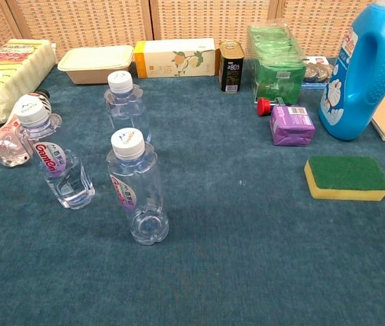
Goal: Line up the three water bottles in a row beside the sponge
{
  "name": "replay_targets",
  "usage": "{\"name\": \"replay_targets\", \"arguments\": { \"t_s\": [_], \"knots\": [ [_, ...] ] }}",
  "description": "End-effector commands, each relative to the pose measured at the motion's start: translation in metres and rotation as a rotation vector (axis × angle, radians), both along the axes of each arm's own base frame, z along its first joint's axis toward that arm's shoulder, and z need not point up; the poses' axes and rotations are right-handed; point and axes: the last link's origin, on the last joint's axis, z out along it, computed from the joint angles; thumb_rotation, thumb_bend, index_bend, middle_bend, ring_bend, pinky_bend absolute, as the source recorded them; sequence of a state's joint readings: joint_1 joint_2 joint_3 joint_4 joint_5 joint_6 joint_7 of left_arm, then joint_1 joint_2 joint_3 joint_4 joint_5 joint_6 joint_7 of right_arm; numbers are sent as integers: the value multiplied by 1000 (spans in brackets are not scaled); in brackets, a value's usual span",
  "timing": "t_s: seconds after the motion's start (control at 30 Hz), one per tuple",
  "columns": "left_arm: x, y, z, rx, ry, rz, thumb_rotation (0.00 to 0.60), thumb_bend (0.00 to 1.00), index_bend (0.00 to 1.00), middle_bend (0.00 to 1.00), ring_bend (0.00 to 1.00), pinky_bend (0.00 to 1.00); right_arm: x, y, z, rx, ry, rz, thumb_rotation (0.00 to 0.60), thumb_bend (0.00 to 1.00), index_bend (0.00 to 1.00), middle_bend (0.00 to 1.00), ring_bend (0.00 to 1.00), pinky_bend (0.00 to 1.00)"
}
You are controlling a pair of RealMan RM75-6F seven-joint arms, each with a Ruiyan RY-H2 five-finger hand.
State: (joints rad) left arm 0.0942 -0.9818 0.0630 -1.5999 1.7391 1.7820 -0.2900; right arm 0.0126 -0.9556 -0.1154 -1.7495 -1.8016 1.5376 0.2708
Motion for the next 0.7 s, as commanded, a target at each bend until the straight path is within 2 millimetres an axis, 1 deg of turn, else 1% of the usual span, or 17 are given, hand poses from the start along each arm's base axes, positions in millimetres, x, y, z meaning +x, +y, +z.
{"name": "replay_targets", "arguments": {
  "t_s": [0.03,0.13,0.23,0.33,0.37,0.4,0.43,0.5,0.6,0.7],
  "knots": [
    [0,0,0,-3,0,2,600,206,0,0,0,71,0,0,-1,10,-1,3,600,70,91,0,0,0],
    [1,1,1,-5,-1,-3,600,206,0,0,0,71,0,0,-2,22,0,6,600,67,91,0,0,0],
    [2,1,2,1,-7,-11,600,206,0,0,0,70,1,-2,-7,54,-5,16,600,16,91,0,0,0],
    [2,1,3,4,-14,-11,600,207,0,0,0,71,5,-9,-20,126,-29,59,600,0,88,0,0,0],
    [1,1,3,2,-13,-11,600,207,0,0,0,71,7,-12,-26,153,-46,82,600,0,87,0,0,0],
    [1,1,2,-3,-9,-8,600,207,0,0,0,71,14,-18,-38,211,-91,134,600,0,87,1,0,5],
    [1,1,1,-5,-8,-7,600,206,0,0,0,70,16,-24,-45,241,-120,166,600,0,87,2,0,12],
    [1,2,0,-8,-4,-3,600,206,0,0,0,70,20,-35,-60,288,-176,218,600,0,87,14,0,49],
    [1,3,-1,-11,-1,2,600,207,0,0,0,70,26,-47,-78,329,-203,262,600,0,86,36,7,95],
    [1,4,-2,-11,0,10,600,206,0,0,0,71,41,-58,-97,380,-243,305,600,0,76,41,13,133]
  ]
}}
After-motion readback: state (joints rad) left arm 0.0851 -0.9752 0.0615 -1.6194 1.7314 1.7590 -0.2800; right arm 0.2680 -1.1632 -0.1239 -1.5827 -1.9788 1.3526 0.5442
